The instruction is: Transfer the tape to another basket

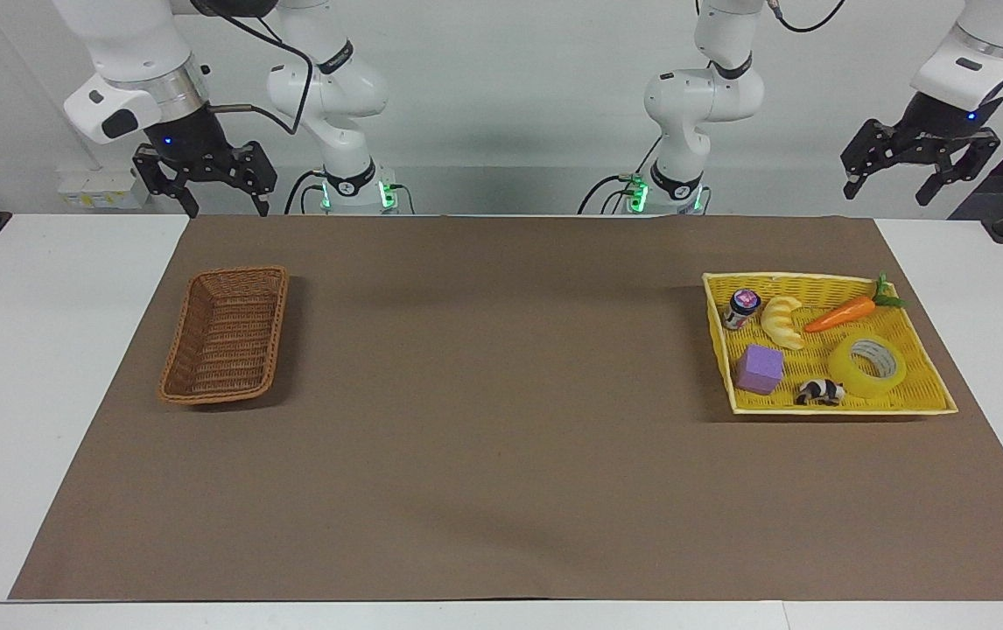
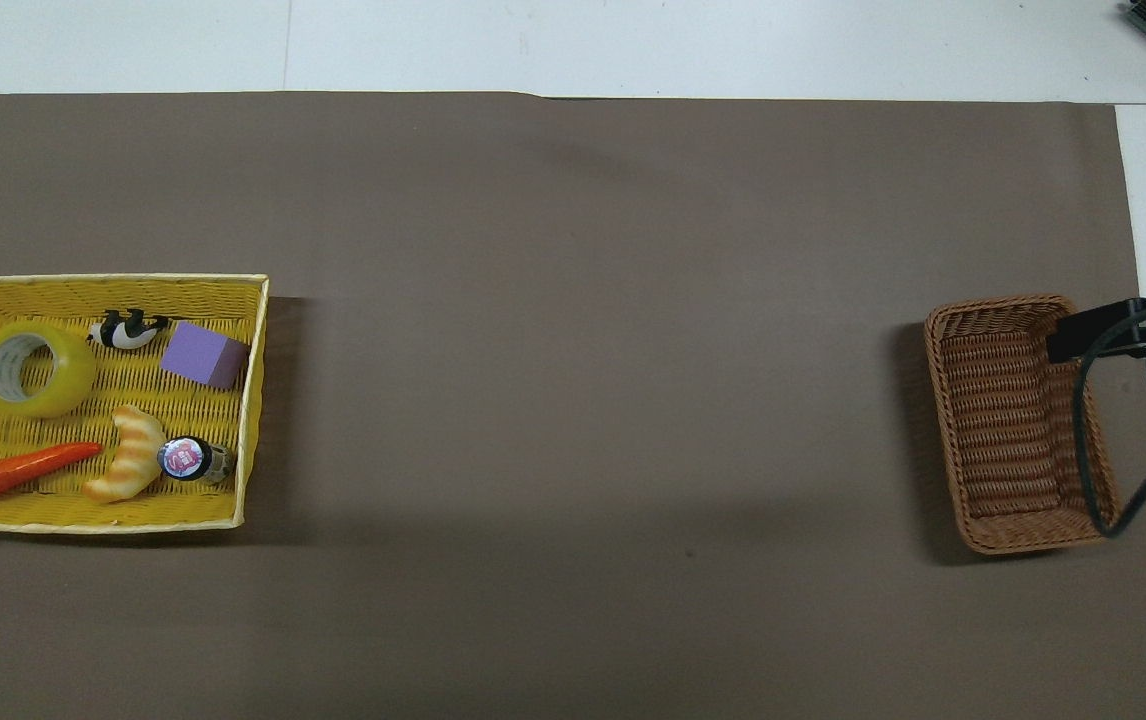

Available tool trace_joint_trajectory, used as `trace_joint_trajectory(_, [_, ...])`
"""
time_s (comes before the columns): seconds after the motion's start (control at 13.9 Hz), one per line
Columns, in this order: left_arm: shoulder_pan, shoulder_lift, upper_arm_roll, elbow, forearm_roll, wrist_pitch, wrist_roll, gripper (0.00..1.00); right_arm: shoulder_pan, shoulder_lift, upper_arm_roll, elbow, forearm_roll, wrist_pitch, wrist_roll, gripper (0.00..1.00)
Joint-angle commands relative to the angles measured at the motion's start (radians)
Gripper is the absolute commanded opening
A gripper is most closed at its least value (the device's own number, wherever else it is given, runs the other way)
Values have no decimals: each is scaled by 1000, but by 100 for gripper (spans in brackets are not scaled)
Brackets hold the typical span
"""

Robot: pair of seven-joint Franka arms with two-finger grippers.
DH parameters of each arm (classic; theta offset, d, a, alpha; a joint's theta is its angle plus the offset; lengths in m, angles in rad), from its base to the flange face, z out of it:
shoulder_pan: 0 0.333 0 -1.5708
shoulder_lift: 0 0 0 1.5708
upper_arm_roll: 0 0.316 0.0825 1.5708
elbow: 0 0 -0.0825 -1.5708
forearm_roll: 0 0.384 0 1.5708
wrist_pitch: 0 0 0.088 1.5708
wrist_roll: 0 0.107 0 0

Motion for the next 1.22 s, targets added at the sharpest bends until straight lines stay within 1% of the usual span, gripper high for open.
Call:
trace_joint_trajectory(0.0, [-8, -7, 3, 8, 22, -10, -3, 100, -3, -19, -1, 1, -9, -23, -7, 100])
trace_joint_trajectory(0.43, [-5, -7, 3, 8, 22, -12, -6, 100, -14, -33, -4, 1, 13, -12, -2, 100])
trace_joint_trajectory(1.0, [0, -8, 4, 5, 22, -24, -11, 100, -14, -44, -2, -9, 8, -8, -1, 100])
trace_joint_trajectory(1.15, [6, -10, 8, 0, 20, -6, -8, 100, -14, -47, -2, -17, 8, -8, -4, 100])
